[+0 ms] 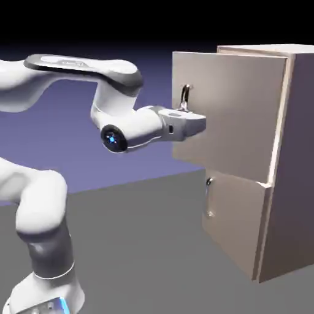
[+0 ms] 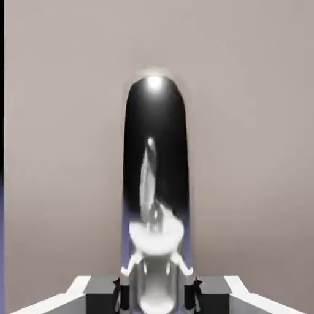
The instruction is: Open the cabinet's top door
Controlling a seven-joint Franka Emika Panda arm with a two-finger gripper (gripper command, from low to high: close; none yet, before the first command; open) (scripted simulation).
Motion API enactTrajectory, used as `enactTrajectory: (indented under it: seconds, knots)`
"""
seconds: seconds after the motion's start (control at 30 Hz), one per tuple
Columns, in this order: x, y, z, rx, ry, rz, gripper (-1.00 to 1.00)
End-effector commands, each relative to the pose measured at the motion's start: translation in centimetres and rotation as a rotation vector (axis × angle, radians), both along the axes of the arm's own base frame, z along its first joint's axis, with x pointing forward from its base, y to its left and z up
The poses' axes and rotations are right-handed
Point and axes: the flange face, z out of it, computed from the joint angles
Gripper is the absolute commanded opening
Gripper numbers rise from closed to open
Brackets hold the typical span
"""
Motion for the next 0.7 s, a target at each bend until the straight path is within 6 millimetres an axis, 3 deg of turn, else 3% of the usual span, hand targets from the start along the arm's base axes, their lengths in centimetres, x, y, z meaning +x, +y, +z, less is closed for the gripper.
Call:
enactTrajectory:
  seconds: [0.0,0.37,0.67]
  knots:
    - [-0.3,-0.6,0.0,0.001,0.0,0.02,-1.0]
    - [-2.7,-8.0,0.0,0.001,0.0,0.291,-1.0]
    - [-3.1,-15.3,0.0,0.001,0.0,0.548,-1.0]
